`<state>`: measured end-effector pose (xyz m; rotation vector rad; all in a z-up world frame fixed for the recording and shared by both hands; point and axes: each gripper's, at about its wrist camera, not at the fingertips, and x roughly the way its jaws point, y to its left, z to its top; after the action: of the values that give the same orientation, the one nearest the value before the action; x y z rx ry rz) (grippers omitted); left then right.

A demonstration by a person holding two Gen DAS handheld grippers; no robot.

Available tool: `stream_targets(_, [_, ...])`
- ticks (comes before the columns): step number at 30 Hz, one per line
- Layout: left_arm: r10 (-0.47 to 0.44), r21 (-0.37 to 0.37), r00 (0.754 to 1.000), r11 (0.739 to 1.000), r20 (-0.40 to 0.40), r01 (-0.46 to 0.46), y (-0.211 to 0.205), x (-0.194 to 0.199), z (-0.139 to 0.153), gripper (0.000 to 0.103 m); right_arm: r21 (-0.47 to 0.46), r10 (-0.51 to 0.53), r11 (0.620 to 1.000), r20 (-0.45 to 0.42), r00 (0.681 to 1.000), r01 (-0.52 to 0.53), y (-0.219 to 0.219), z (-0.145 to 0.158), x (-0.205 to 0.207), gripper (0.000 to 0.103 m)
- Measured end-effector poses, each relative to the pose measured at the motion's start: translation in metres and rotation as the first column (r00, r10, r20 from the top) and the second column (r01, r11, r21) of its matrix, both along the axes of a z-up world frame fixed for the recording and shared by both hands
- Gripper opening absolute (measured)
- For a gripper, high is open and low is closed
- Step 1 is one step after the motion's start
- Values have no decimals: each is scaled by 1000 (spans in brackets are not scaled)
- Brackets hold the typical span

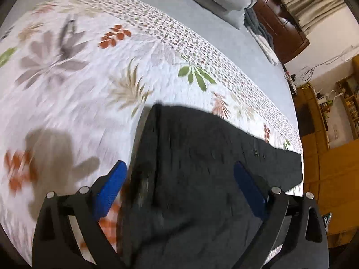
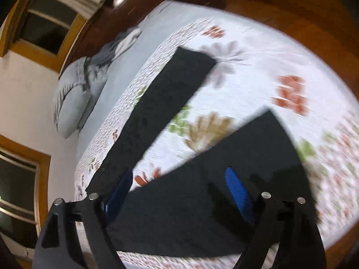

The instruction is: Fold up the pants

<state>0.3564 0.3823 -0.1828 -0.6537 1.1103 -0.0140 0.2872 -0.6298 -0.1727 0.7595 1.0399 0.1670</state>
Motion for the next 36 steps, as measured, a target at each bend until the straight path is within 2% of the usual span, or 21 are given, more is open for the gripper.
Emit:
stream_targets(4, [-39,34,997,999,-72,42,2,55,-35,96,-18,54,998,-46,997,-55,21,-10,75,86])
stream_targets(7, [-91,4,991,996,-96,92,8,84,-59,94,-13,73,997,-54,996,-73,24,-20,118,86])
stream_targets(11, [-153,-16,978,988,-138,153,6,104,-87,94,-45,91,994,-80,993,-95,30,-31,184,86])
stream_targets(14, [-195,-14,971,981,-141,195,2,109,-95,93,-74,126,988,-95,987,-133,33,-41,225,86])
stream_targets(16, [-219,-45,969,976,-116,215,0,109,-94,74,-95,152,982,-100,983,-162,34,-45,248,86])
stream_targets(17, [-229,-48,967,973,-115,225,-1,110,-94,46,-104,165,979,-107,980,-176,33,-48,258,87])
stream_targets(18, [-230,-45,966,973,-120,226,-2,111,-93,37,-113,173,976,-111,979,-185,33,-49,266,87])
stream_targets(21, [-245,-29,962,970,-120,243,-7,113,-89,26,-153,183,968,-116,976,-200,23,-52,295,87])
stream_targets(24, [-230,-28,966,973,-114,228,-3,111,-91,20,-199,183,958,-126,975,-206,8,-56,325,88])
stream_targets(31, [-175,-40,979,984,-101,172,3,108,-105,19,-254,201,939,-140,969,-232,-10,-85,383,88])
stream_targets(34, [-163,-40,982,986,-96,160,3,106,-107,20,-258,206,936,-158,966,-242,-13,-100,396,88])
stream_targets(36, [-156,-42,983,987,-97,152,4,106,-107,20,-245,217,937,-156,964,-251,-14,-110,402,91])
